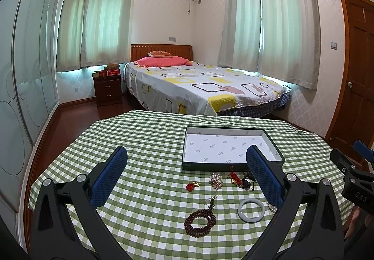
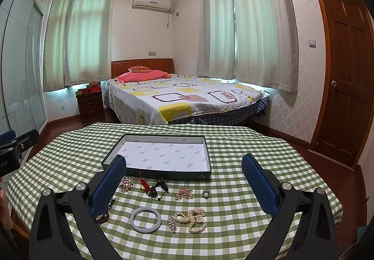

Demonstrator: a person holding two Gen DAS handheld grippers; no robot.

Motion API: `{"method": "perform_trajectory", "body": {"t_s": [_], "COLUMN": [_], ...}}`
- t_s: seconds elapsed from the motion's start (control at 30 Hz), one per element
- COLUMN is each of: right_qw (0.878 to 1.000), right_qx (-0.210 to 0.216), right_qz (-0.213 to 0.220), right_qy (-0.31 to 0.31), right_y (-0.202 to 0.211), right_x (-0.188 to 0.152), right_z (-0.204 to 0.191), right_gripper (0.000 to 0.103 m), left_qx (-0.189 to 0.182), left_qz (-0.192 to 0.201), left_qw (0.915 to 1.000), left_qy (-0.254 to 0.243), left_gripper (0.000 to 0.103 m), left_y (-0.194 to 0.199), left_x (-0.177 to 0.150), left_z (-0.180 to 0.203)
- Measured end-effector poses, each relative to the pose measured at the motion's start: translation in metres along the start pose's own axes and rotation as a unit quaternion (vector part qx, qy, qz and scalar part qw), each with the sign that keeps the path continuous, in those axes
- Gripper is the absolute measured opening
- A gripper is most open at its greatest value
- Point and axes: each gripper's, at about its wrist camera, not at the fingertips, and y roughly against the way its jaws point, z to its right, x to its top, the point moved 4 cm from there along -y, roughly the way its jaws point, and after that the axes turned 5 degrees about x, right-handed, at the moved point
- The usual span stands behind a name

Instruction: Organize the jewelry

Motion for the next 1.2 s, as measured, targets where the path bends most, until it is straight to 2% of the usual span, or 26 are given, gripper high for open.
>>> {"method": "perform_trajectory", "body": {"t_s": [1.2], "right_qw": [1.0], "right_qx": [-0.001], "right_qz": [0.003], "right_qy": [0.002], "right_y": [0.0021], "right_x": [-0.0079], "right_z": [-0.0024], "right_gripper": [0.097], "left_qx": [0.001], "left_qz": [-0.003], "left_qw": [1.0], "left_qy": [0.001], "left_gripper": [0.099], "left_y": [-0.0003], "left_x": [-0.0062], "left_z": [-0.0012]}}
